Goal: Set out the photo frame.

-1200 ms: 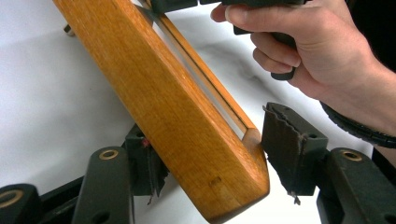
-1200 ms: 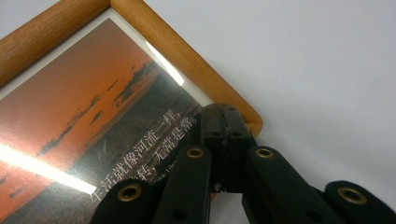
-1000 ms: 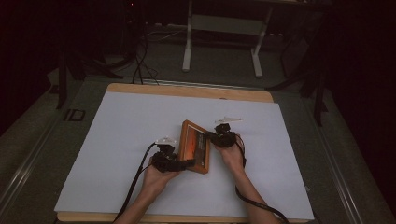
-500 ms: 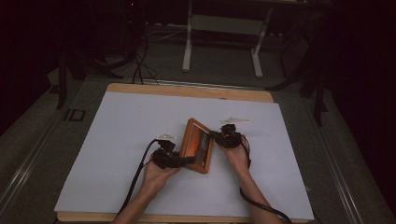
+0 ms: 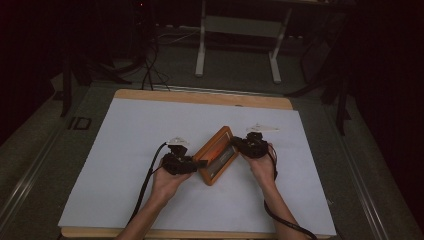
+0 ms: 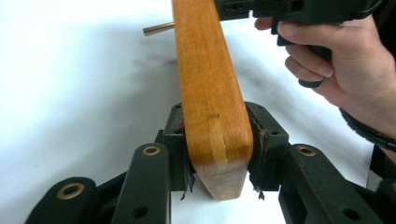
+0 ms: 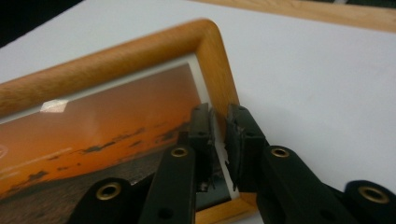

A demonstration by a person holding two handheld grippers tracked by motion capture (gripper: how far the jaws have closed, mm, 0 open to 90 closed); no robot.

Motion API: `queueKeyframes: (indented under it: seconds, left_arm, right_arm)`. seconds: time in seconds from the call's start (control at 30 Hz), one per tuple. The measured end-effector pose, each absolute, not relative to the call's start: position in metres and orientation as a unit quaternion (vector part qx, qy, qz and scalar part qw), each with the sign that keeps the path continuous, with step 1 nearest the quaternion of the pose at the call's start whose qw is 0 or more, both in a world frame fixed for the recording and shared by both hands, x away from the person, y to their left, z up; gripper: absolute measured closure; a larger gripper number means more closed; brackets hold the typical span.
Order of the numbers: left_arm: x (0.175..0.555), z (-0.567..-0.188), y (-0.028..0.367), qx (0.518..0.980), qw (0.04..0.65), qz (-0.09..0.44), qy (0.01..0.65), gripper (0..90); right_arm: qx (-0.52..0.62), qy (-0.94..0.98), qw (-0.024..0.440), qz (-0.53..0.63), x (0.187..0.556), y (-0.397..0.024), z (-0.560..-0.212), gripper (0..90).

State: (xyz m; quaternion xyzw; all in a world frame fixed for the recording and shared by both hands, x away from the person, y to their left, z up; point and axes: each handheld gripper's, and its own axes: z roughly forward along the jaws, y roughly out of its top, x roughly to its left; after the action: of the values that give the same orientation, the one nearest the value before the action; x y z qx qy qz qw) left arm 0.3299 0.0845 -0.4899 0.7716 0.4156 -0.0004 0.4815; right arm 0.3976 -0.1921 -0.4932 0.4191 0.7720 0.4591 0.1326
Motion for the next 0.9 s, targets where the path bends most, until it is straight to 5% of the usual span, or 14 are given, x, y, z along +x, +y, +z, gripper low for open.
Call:
queueKeyframes:
  seconds: [0.9]
  left_arm:
    - [0.335, -0.475, 0.126, 0.809, 0.518, 0.082, 0.267, 68.2]
  right_arm:
    - [0.325, 0.814, 0.134, 0.464, 0.384, -0.202, -0.464, 58.5]
